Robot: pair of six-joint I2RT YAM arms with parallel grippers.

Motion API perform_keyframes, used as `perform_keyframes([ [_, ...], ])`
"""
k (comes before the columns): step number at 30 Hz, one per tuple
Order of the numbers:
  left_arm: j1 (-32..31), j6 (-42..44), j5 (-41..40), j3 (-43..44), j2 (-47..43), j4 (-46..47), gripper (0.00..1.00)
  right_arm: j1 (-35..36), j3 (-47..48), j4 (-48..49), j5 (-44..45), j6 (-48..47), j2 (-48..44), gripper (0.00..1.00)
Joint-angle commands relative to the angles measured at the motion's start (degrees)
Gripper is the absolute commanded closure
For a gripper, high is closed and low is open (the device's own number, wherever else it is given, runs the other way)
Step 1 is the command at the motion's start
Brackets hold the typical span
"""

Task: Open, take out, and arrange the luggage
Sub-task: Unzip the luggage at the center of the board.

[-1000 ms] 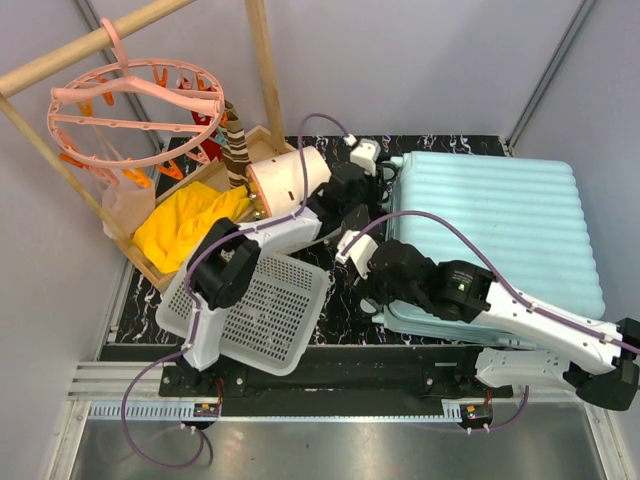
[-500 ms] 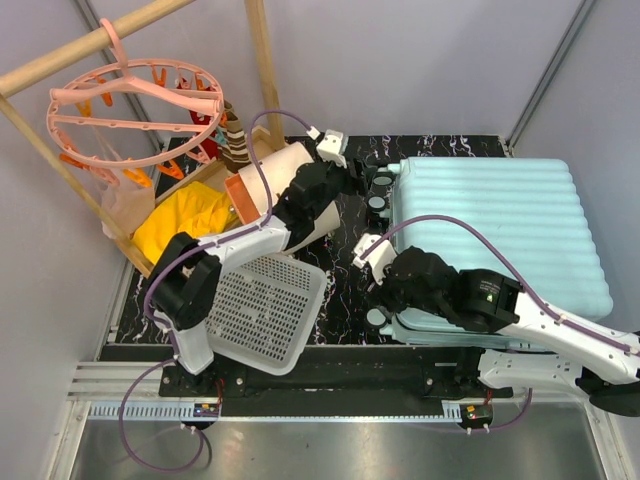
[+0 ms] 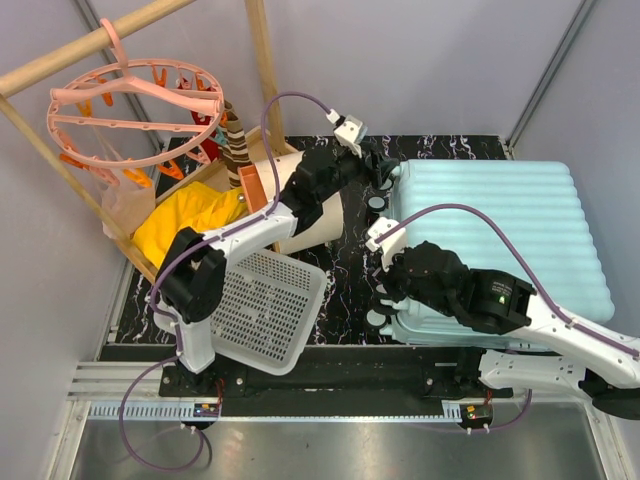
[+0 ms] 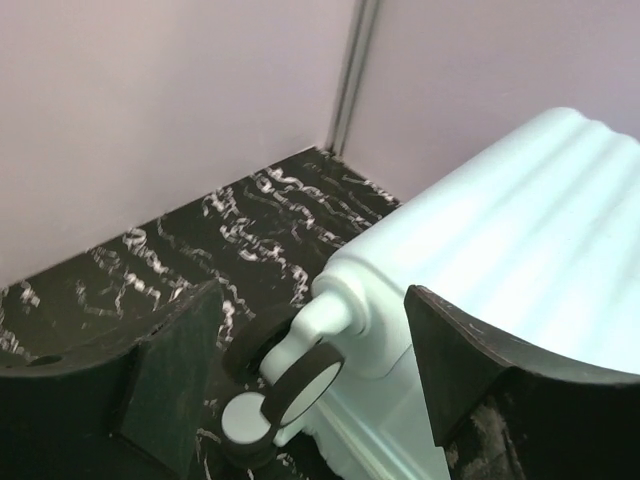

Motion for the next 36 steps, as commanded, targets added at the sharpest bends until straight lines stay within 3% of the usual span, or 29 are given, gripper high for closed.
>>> perform_keyframes([
  [1,-1.65,2.96,7.44,6.02,-0.48,2.01,0.21,0.01,2.09,3.04,2.86,1.04,-0.26,0.98],
  [7,-2.54,2.70,11.41,4.99,-4.16,5.86,0.19,0.01,3.23,3.04,11.63,3.85,-3.15,0.91],
  [13,-2.62,1.82,3.51,-12.84,-17.60,13.78,0.15,-1.39,5.68,3.04,24.74,4.91,-6.32,0.84],
  [16,-2.62,-1.51,5.41,-23.12,-24.02,17.02,0.14,-8.75,7.71,3.22,20.55,3.86,-5.10,0.77],
  [17,-2.80,-2.13,6.47,-28.11,-25.86,17.82,0.14,-16.44,8.32,3.39,13.48,3.51,-3.53,0.73],
  [19,-3.50,-3.01,11.45,-32.53,-30.08,18.71,0.14,-23.77,8.59,3.92,6.23,3.68,-1.67,0.67],
  [20,-4.81,-3.10,13.23,-35.34,-31.23,18.45,0.14,-28.77,8.94,4.45,1.07,3.85,0.07,0.58],
  [23,-8.67,-0.39,18.34,-36.51,-34.40,11.35,0.13,-33.20,9.82,5.85,-2.93,4.82,2.55,0.42],
  [24,-12.17,1.01,19.31,-36.07,-34.84,5.06,0.12,-36.78,10.34,6.55,-4.94,5.60,3.25,0.33],
  [27,-17.38,3.93,21.94,-35.37,-34.93,-2.01,0.05,-42.94,12.28,7.08,-12.42,7.36,6.15,0.25],
  [36,-20.29,5.68,24.49,-40.20,-35.73,-0.36,0.01,-45.52,10.35,8.41,-16.47,8.07,2.73,0.18],
])
